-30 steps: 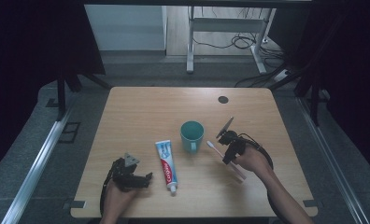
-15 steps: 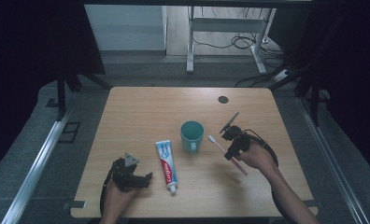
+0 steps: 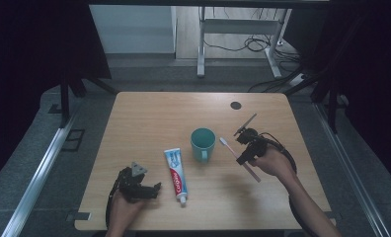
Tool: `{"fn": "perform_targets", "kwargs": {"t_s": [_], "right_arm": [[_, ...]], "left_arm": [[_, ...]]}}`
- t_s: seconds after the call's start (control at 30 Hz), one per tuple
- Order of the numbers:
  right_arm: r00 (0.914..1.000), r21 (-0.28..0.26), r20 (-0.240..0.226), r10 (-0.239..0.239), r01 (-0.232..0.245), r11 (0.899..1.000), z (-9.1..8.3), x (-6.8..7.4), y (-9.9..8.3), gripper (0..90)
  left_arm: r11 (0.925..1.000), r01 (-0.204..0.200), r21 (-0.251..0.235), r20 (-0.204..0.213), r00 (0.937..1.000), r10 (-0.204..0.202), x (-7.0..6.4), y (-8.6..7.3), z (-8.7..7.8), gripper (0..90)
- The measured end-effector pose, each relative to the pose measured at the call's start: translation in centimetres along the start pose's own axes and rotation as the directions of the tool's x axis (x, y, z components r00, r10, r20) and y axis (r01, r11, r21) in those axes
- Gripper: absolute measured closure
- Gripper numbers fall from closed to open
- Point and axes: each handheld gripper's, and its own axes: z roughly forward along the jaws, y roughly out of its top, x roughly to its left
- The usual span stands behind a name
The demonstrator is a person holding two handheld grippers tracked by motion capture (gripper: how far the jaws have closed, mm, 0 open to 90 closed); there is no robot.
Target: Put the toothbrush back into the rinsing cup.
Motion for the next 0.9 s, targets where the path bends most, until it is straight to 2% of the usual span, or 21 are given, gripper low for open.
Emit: {"fn": "perform_targets", "kwargs": {"t_s": [0.47, 0.9], "right_arm": [[0.9999, -0.066, -0.005, -0.009, 0.009, 0.998, -2.1, 0.2, 0.6, 78.1], [0.9995, -0.142, -0.025, -0.019, 0.016, 0.990, -3.3, 0.4, 0.9, 78.1]], "left_arm": [[1.0000, 0.002, 0.000, 0.000, 1.0000, -0.002, 0.0, 0.0, 0.0, 0.3], [1.0000, 0.000, 0.000, 0.000, 1.0000, 0.000, 0.0, 0.0, 0.0, 0.3]]}}
